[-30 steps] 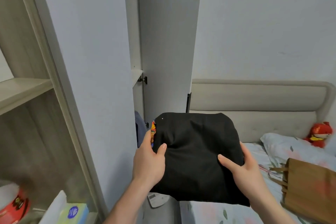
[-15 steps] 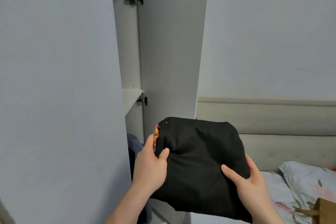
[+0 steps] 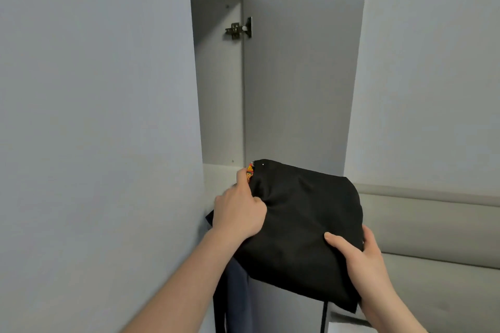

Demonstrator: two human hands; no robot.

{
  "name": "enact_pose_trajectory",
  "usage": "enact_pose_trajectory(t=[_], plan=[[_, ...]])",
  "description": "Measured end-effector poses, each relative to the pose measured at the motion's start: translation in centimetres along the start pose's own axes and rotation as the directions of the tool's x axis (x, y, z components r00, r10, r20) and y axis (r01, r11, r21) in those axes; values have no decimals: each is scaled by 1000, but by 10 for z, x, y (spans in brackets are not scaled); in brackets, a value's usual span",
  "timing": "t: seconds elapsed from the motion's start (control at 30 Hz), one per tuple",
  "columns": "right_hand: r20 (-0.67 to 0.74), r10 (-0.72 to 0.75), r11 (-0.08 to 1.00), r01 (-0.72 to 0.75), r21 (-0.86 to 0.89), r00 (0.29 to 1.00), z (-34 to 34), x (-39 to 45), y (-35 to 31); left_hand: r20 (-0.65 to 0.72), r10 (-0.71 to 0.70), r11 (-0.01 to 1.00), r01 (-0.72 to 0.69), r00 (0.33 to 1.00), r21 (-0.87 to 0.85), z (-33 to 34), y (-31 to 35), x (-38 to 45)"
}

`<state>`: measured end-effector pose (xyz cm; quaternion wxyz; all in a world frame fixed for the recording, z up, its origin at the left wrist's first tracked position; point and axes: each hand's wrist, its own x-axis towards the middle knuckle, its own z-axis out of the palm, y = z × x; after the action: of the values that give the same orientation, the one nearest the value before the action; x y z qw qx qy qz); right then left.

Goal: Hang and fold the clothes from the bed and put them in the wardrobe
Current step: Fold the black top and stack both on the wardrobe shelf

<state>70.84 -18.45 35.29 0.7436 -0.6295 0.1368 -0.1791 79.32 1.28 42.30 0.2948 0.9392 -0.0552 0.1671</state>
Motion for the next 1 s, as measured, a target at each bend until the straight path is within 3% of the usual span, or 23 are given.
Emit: enact_pose_trajectory(t=[0.3,0.5,0.67,1.0], plan=[[138,41,996,-51,67,990,70,90,-1,-114,12,991,4,993,133,1,11,131],[199,-25,998,13,61,980,104,123,4,-278,-6,998,25,961,63,21,10,186],[223,-62,997,50,58,973,125,155,6,-441,-83,996,68,893,-51,36,-3,206],[379,-133,991,125,46,916,181,229,23,-630,-167,985,157,759,-72,49,-41,233]])
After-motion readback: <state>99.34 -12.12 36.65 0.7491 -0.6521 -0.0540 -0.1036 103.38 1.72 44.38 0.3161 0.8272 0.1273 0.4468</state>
